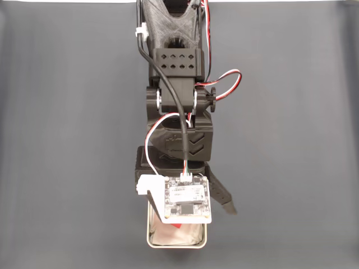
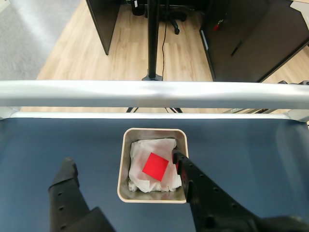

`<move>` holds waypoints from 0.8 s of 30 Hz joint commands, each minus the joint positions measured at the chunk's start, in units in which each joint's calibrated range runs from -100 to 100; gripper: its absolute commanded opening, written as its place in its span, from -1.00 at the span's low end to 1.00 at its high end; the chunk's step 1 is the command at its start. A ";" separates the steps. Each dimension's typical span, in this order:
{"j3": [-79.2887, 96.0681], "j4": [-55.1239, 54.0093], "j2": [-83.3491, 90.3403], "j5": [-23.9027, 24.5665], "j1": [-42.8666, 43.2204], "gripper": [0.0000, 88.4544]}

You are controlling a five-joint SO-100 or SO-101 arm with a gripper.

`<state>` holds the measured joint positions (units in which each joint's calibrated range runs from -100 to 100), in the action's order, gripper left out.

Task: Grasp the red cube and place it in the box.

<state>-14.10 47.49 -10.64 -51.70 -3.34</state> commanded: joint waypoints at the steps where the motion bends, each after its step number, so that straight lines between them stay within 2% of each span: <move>1: 0.78 -0.77 5.79 0.05 -0.35 -0.36; 5: 4.80 -3.97 8.99 0.05 -0.07 -0.87; 7: 6.62 -4.54 11.68 0.29 0.21 -1.00; 13: 19.85 -5.04 28.23 1.90 0.99 -1.00; 18: 43.58 -8.31 49.46 0.98 1.56 -1.00; 24: 69.94 -7.41 73.20 0.00 1.85 -1.00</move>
<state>44.85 40.49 49.54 -50.92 -1.93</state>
